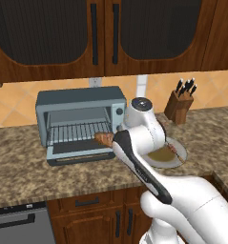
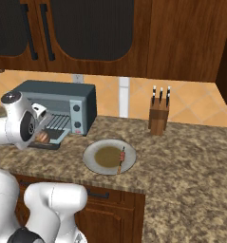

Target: Pick up the kebab skewer and baguette bread, and place them inside the toaster oven. Close the toaster oven door and start by setting the timer.

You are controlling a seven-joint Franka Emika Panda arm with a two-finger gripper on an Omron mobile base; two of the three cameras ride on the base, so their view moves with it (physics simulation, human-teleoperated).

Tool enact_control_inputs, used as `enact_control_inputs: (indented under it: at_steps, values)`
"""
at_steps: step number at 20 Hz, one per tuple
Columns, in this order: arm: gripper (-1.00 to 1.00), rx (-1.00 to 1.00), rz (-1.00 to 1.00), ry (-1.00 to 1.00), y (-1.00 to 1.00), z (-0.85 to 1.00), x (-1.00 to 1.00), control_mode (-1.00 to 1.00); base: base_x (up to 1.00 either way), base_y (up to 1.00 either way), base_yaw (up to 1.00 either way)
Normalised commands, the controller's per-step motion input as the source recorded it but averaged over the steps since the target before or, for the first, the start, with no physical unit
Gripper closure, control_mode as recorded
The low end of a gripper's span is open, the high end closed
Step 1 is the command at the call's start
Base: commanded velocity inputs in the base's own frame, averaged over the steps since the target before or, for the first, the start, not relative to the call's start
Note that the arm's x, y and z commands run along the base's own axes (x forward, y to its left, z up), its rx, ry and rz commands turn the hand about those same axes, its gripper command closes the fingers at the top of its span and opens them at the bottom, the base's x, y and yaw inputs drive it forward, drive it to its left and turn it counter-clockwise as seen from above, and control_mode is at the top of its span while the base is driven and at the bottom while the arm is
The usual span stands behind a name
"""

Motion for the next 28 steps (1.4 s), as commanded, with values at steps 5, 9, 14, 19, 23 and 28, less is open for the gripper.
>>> enact_control_inputs:
  at_steps: [5,9,14,19,23,28]
  values:
    - [1.00,-0.15,0.05,-0.07,0.63,0.25,0.27,-1.00,0.00,0.00,0.00]
    - [1.00,-0.18,0.10,-0.17,0.26,0.15,0.09,-1.00,0.00,0.00,0.00]
    - [1.00,-0.12,0.15,-0.35,0.02,0.23,0.22,-1.00,0.00,0.00,0.00]
    - [1.00,-0.02,0.05,-0.16,-0.03,-0.01,0.52,-1.00,0.00,0.00,0.00]
    - [1.00,0.00,0.00,0.00,-0.02,-0.21,0.64,-1.00,0.00,0.00,0.00]
    - [1.00,0.00,0.00,0.00,0.00,-0.16,0.67,-1.00,0.00,0.00,0.00]
